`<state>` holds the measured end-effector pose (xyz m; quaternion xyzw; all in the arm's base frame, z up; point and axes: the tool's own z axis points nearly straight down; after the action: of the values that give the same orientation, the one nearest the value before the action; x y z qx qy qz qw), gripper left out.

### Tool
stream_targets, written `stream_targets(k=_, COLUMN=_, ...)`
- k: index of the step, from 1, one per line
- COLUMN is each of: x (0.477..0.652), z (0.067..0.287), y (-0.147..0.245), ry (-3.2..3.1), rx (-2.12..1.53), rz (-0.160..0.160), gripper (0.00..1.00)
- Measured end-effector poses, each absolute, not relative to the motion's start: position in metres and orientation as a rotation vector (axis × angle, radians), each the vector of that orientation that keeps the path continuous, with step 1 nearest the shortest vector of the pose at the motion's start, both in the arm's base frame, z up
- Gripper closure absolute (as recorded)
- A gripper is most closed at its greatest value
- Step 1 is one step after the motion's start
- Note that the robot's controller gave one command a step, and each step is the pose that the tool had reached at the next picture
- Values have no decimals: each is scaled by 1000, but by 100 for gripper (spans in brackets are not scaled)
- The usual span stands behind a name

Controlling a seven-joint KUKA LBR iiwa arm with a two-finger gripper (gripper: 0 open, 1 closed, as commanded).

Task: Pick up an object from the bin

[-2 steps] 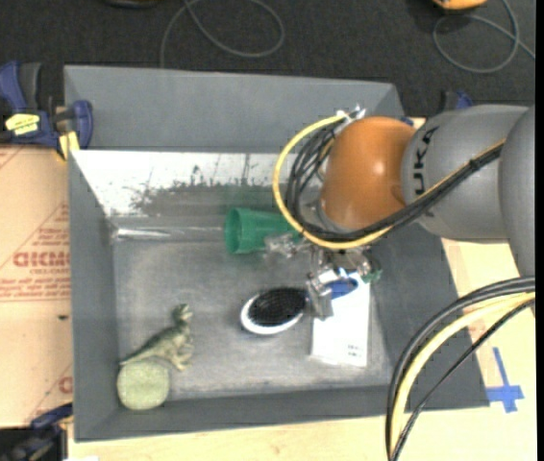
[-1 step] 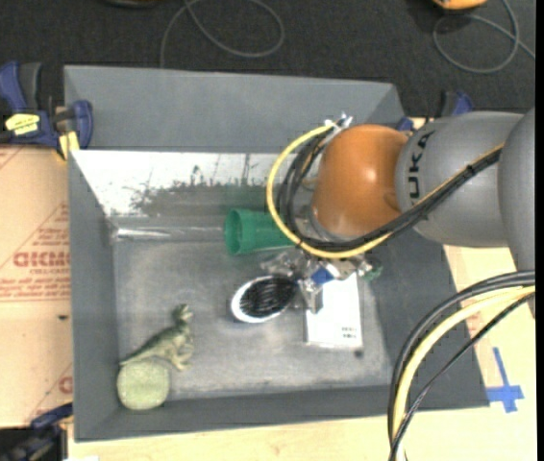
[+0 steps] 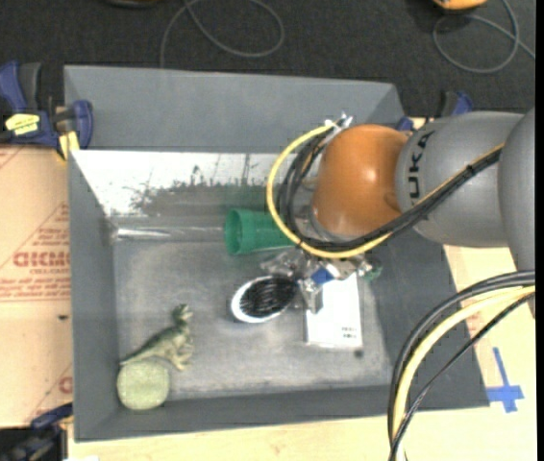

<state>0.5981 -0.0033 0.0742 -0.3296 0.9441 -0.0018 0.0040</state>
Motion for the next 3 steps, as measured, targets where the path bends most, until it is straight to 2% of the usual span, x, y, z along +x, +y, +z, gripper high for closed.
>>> stream_targets(k=1, x=597, z=78, y=-3, ry=2963, rx=-1034, rz=-3, gripper=100)
stream_targets(k=3, x=597, z=114, y=-3, ry=2963, rx=-1031, rz=-3, gripper=100)
